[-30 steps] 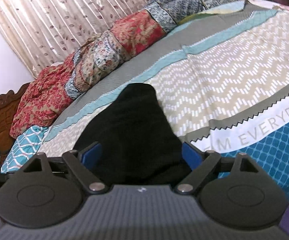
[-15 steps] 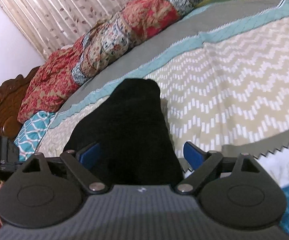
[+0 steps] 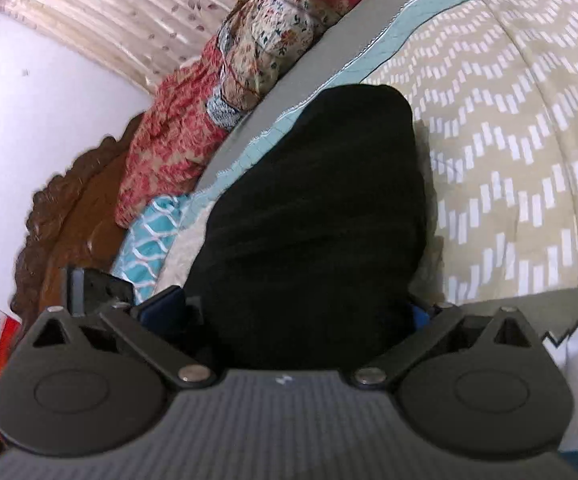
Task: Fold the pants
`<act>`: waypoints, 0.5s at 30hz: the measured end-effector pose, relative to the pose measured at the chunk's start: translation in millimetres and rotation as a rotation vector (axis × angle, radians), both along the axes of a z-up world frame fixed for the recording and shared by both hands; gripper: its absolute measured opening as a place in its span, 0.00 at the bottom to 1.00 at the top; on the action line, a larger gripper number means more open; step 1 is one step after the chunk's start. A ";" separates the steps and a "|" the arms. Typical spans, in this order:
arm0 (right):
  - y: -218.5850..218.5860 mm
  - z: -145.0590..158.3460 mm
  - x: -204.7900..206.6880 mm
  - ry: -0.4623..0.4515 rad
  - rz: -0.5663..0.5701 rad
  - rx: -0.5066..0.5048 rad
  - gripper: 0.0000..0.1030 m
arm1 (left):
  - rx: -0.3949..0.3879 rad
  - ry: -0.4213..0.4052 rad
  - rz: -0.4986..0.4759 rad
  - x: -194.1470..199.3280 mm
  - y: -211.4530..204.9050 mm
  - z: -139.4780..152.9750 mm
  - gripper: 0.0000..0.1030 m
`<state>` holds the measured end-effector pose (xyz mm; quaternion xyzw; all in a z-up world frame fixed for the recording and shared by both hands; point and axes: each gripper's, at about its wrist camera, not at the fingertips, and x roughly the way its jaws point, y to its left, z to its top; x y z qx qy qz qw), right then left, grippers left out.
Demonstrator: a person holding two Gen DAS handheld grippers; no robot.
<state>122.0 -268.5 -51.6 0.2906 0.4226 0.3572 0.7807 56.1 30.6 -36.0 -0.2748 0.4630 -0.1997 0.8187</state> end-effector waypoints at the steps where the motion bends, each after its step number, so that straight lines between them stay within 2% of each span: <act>1: 6.9 0.1 -0.3 -0.008 0.014 -0.051 1.00 | 0.037 -0.015 -0.003 -0.5 -6.7 2.2 0.99; 2: 16.5 1.8 -2.1 -0.028 0.027 -0.113 1.00 | 0.069 -0.031 -0.007 -0.3 -12.8 5.2 0.96; 3: 26.6 5.8 -5.5 -0.056 0.039 -0.168 0.98 | 0.095 -0.046 -0.001 -1.7 -15.6 7.8 0.82; 5: 40.1 17.8 -9.9 -0.089 0.040 -0.262 0.78 | 0.069 -0.039 0.008 0.7 -10.9 10.6 0.71; 6: 41.3 24.7 -10.0 -0.087 0.028 -0.275 0.55 | 0.022 -0.027 0.018 1.2 -5.2 12.4 0.65; 7: 41.0 31.6 -8.9 -0.070 0.026 -0.264 0.50 | -0.018 -0.022 0.021 1.7 -0.6 15.5 0.63; 9: 42.5 50.5 -12.5 -0.102 0.022 -0.250 0.48 | -0.052 -0.053 0.031 -0.6 5.4 33.2 0.61; 11: 48.4 75.1 -16.4 -0.193 0.022 -0.240 0.47 | -0.030 -0.169 0.038 -3.6 12.1 66.9 0.61; 15: 57.7 126.5 8.2 -0.358 0.004 -0.126 0.47 | -0.009 -0.359 0.056 17.9 35.3 133.9 0.61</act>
